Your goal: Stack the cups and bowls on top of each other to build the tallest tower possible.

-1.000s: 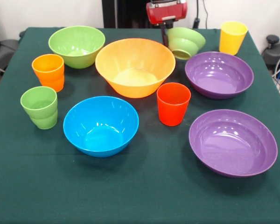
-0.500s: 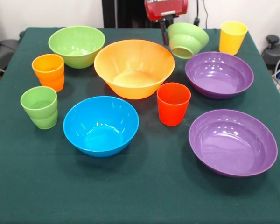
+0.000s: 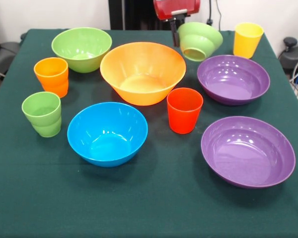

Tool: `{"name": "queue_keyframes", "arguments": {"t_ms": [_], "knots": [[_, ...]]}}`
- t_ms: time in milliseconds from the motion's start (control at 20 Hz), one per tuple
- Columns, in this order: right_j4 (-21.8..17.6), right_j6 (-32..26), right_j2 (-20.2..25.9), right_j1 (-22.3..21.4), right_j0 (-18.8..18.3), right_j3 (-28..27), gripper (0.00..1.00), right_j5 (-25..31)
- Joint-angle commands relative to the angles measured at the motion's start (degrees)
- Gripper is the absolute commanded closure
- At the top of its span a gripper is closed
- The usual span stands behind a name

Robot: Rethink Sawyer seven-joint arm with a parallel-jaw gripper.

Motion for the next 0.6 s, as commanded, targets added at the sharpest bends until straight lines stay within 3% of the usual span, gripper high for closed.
{"name": "queue_keyframes", "arguments": {"t_ms": [50, 300, 600], "knots": [[0.6, 5.8, 7.9, -0.7, -1.5, 0.7, 1.0, 7.2], [-0.7, 4.0, 10.1, 3.7, -4.3, -3.6, 1.0, 8.4], [-0.4, 1.9, 15.0, 4.1, -7.9, -5.3, 1.0, 12.1]]}}
